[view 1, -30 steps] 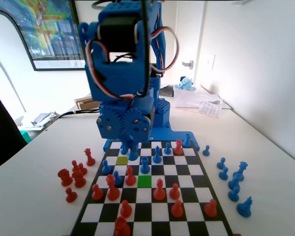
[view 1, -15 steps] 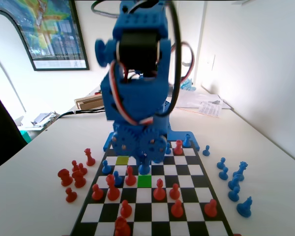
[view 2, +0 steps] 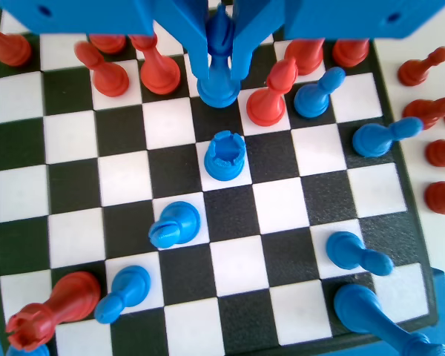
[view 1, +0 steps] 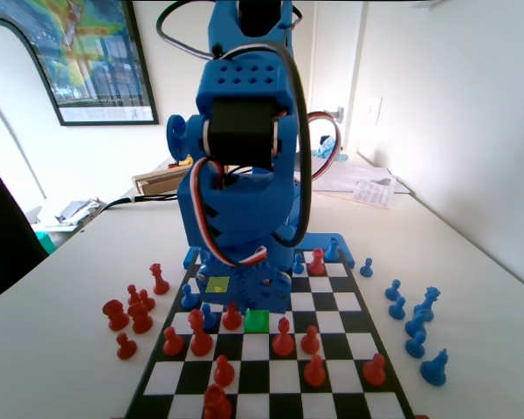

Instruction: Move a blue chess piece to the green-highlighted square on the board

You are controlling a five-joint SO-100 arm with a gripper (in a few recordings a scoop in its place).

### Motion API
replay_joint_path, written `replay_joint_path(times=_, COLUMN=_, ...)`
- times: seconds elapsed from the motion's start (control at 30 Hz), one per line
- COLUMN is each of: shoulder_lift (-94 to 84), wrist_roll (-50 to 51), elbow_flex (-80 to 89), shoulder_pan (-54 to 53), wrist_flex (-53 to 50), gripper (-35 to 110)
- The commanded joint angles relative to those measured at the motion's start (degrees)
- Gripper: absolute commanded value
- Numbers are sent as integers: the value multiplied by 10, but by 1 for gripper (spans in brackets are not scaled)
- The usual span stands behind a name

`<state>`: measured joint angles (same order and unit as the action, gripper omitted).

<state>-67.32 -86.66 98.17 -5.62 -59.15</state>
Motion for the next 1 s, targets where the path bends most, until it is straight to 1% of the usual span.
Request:
replay_joint_path(times=0.0, shoulder_lift=-14, wrist_roll=-10, elbow_flex=-19, shoulder_pan=-6, wrist_flex=-6, gripper=1)
replay_joint_path(times=0.97, shoulder_lift=-18, wrist_roll=-26, elbow_flex=22, shoulder_pan=4, wrist_flex=4, gripper=1)
